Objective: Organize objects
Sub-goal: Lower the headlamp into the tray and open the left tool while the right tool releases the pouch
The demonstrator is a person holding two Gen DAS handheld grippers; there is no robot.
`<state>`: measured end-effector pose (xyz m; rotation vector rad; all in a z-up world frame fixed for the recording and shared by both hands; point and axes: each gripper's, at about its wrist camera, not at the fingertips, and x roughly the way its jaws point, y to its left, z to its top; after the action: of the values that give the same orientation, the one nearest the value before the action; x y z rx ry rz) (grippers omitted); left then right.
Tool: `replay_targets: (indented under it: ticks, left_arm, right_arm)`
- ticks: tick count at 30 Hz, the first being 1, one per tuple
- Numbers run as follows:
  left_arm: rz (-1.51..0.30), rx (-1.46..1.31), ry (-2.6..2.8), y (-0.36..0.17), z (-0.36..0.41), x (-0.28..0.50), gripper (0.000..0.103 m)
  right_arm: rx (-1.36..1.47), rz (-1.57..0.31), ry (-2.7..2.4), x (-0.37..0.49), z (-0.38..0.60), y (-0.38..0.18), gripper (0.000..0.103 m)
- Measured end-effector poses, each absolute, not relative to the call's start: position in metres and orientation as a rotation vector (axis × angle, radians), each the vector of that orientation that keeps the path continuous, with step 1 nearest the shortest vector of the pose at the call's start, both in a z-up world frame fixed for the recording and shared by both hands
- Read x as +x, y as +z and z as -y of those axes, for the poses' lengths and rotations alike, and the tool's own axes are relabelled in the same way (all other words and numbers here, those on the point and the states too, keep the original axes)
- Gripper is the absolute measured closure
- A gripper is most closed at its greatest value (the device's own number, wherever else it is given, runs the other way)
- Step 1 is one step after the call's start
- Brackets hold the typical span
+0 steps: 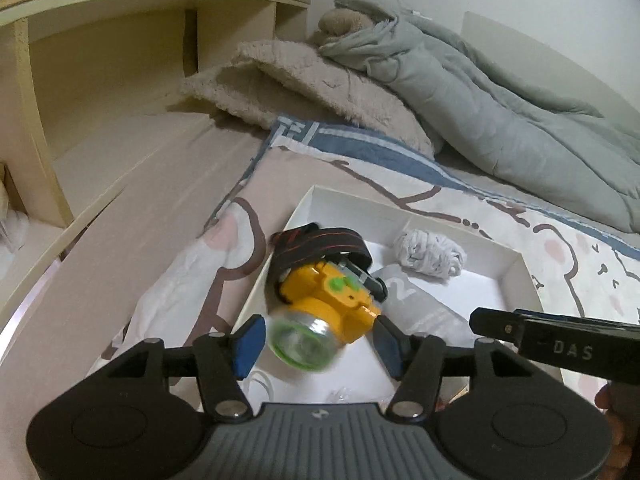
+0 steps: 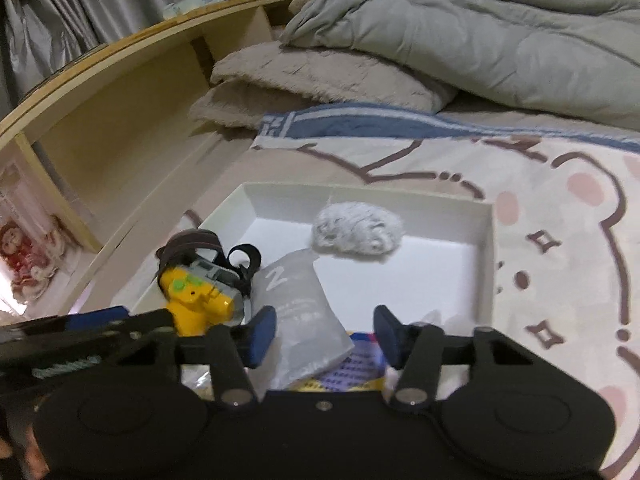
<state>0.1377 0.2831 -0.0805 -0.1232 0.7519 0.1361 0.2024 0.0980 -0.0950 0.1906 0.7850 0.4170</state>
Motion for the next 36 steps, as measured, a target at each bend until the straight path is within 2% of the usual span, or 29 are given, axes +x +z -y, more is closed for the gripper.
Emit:
replay_targets:
  ticks: [4, 9, 14, 16, 17, 23, 26, 34, 36]
  left_arm:
    - [-0.770, -0.096, 0.131, -0.083, -0.282, 0.137, 0.044]
    - [-0.780, -0.114, 0.144, -0.085, -0.289, 0.138, 0.051]
    - [-0.782, -0.134, 0.155, -0.086, -0.295, 0.138, 0.053]
    - [-0.780, -0.138, 0.154, -0.086, -0.296, 0.137, 0.053]
    - [-0.779, -0.139, 0.153, -0.086, -0.296, 0.137, 0.053]
    - [-0.779, -0.141, 0.153, -0.086, -0.299, 0.135, 0.053]
    - [-0.783, -0.137, 0.156, -0.087, -0.298, 0.135, 0.053]
    - [-0.787, -0.127, 0.155, -0.089, -0.296, 0.136, 0.053]
    - [-0.790, -0.123, 0.156, -0.089, -0.295, 0.136, 0.053]
  right_arm:
    - [0.177, -0.798, 0.426, 0.206, -0.099, -0.098, 0.055]
    - [0.044, -0.822, 0.500, 0.201, -0.126, -0.105, 0.074]
    - [-0.060, -0.813, 0.566, 0.187, -0.158, -0.112, 0.075]
    - [-0.045, -0.850, 0.617, 0.185, -0.166, -0.116, 0.085]
    - [-0.030, -0.856, 0.616, 0.184, -0.167, -0.117, 0.086]
    - [0.042, -0.825, 0.579, 0.189, -0.147, -0.105, 0.086]
    - [0.054, -0.759, 0.457, 0.197, -0.126, -0.096, 0.079]
    - [0.045, -0.804, 0.354, 0.220, -0.101, -0.113, 0.079]
    - [0.005, -0.828, 0.411, 0.217, -0.109, -0.118, 0.083]
